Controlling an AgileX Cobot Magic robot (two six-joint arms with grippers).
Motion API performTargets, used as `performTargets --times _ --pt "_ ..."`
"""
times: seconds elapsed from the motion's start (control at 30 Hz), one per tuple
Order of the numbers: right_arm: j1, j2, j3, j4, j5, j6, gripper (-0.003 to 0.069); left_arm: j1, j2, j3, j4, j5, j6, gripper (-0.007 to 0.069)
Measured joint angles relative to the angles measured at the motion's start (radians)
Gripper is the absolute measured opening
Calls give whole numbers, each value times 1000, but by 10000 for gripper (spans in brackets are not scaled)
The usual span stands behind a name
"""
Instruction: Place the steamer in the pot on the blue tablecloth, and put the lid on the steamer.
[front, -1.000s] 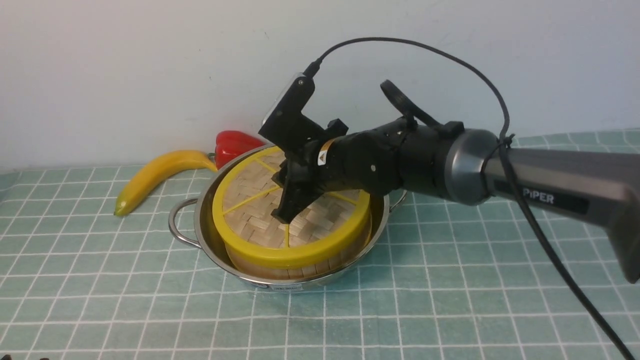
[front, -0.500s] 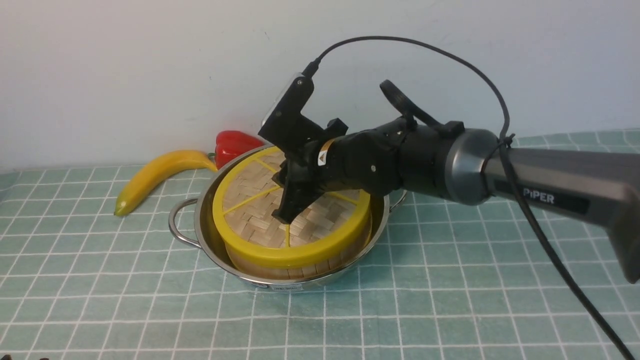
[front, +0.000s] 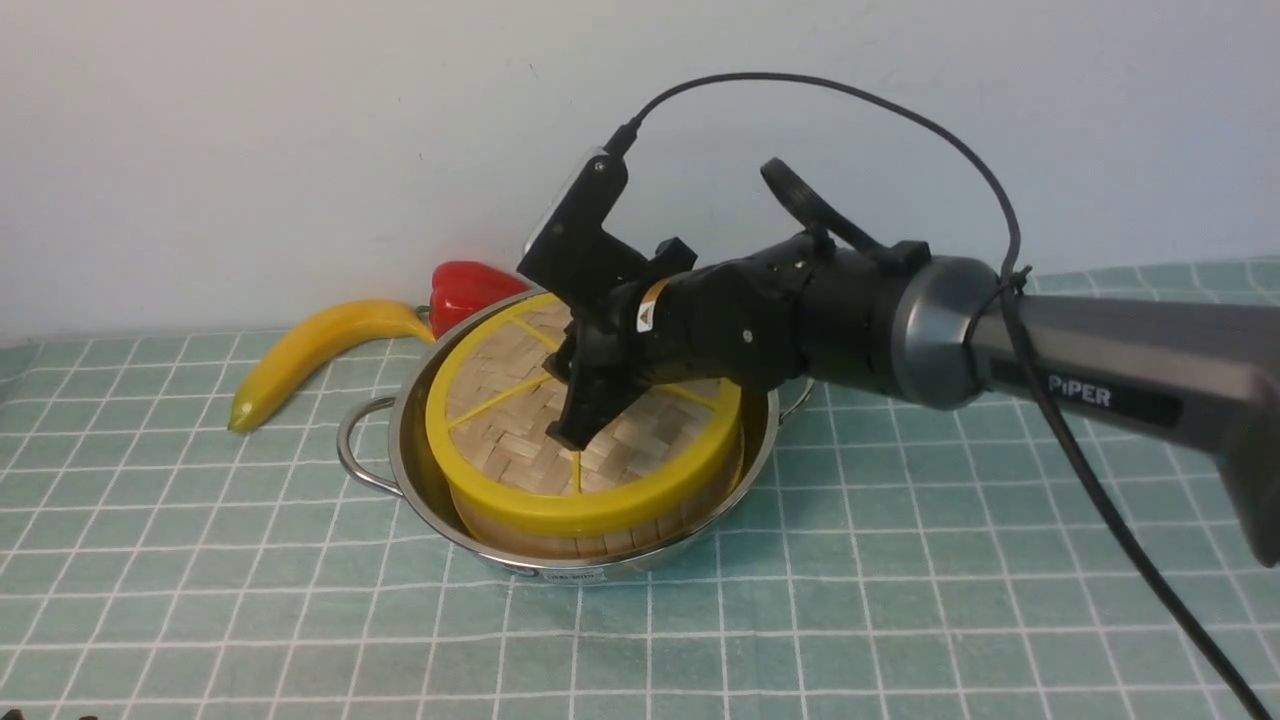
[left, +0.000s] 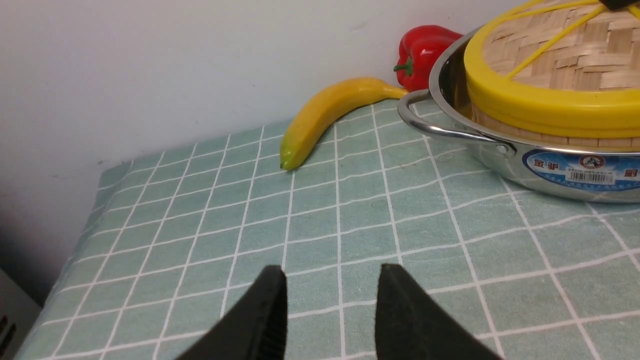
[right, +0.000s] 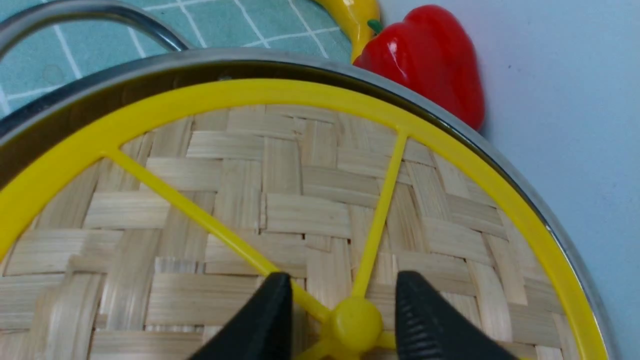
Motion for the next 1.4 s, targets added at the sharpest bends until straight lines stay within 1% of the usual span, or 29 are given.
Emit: performTargets --times 0.07,0.1,0.13,0.2,0.27,0.33,0.37,0.4,0.43,0.47,0.5,0.53,0.6,0.67,0.9,1.1,1.33,1.4 --pt "0 -12 0 -4 6 0 384 0 0 0 0 0 0 243" --pt "0 -28 2 -5 8 0 433 0 0 0 0 0 0 243" --pt "0 -40 2 -6 8 0 451 0 0 0 0 0 0 243" --pt "0 -74 2 -10 7 0 463 0 0 0 0 0 0 243" --pt "0 -101 2 -18 0 0 461 0 0 0 0 0 0 243" --pt "-1 -172 2 -24 -3 16 400 0 0 0 0 0 0 243" --pt "-1 -199 2 -22 -2 39 349 0 0 0 0 0 0 243" --pt "-1 -199 2 -22 -1 39 337 0 0 0 0 0 0 243" --pt "-1 -248 2 -3 20 111 197 0 0 0 0 0 0 243" --pt "-1 -270 2 5 38 153 111 0 0 0 0 0 0 243" --pt "-1 -274 2 5 45 161 83 0 0 0 0 0 0 243" --pt "-1 -302 2 15 69 216 19 0 0 0 0 0 0 243" --pt "0 -333 2 20 95 269 -10 0 0 0 0 0 0 243" --pt "1 -368 2 21 121 300 -15 0 0 0 0 0 0 243" --pt "2 -505 2 26 245 315 -13 0 0 0 0 0 0 243" --pt "2 -550 2 69 225 319 -5 0 0 0 0 0 0 243" --pt "2 -549 2 67 211 319 0 0 0 0 0 0 0 243" --pt "2 -549 2 46 211 312 1 0 0 0 0 0 0 243"
